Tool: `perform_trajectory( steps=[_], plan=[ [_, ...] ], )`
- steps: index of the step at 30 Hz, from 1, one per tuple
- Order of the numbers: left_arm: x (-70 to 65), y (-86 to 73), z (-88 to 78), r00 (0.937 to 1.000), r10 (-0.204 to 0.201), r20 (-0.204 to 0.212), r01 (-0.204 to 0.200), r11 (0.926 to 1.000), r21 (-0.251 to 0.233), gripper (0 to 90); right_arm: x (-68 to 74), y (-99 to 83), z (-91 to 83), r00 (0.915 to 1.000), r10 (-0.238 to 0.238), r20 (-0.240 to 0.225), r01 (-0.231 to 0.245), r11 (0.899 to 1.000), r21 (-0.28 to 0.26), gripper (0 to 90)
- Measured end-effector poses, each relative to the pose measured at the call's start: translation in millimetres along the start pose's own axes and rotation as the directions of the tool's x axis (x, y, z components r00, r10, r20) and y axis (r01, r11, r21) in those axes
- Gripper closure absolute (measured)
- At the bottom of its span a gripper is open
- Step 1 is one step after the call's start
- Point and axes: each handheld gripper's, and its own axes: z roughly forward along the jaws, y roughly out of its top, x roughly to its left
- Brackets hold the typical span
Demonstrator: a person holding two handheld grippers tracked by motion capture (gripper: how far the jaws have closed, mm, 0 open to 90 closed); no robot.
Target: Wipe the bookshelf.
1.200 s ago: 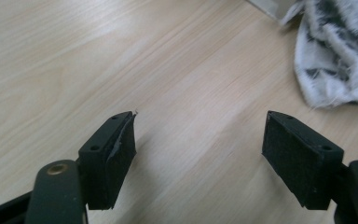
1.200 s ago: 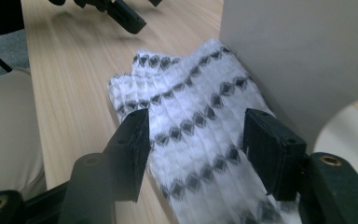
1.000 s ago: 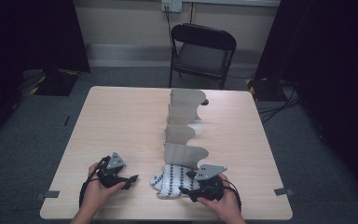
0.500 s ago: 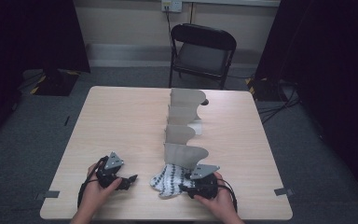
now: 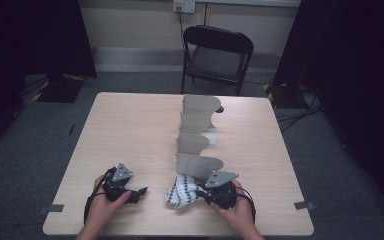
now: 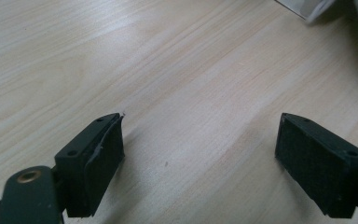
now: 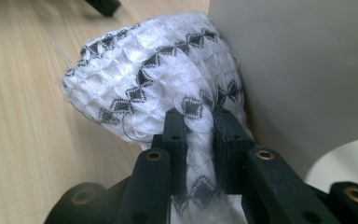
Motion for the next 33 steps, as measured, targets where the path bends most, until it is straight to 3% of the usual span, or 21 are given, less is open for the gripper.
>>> perform_trajectory(
  steps=[6,13,18,24,33],
  plan=[
    [0.0,0.0,0.0,1.0000,0.000,0.000,0.000,1.0000,0.000,15.2,-0.7,27.2,-34.0,0.9998,-0.017,0.006,0.017,0.996,-0.082,76.7],
    [0.0,0.0,0.0,1.0000,-0.001,0.000,0.001,1.0000,0.000,15.2,-5.5,68.0,-70.4,0.9985,-0.049,0.024,0.052,0.984,-0.171,76.6],
    [0.0,0.0,0.0,1.0000,0.000,0.000,0.000,1.0000,0.000,15.2,-9.5,83.4,-78.1,0.9976,-0.062,0.030,0.066,0.979,-0.194,76.6],
    [0.2,0.0,0.0,1.0000,0.001,0.001,-0.001,1.0000,0.001,15.2,-8.1,61.3,-53.8,0.9982,-0.059,0.011,0.060,0.987,-0.146,76.5],
    [0.5,0.1,-0.3,1.0000,0.006,0.000,-0.006,1.0000,0.004,15.2,-16.6,9.0,-10.5,0.9997,-0.003,-0.023,0.001,0.998,-0.059,76.4]
  ],
)
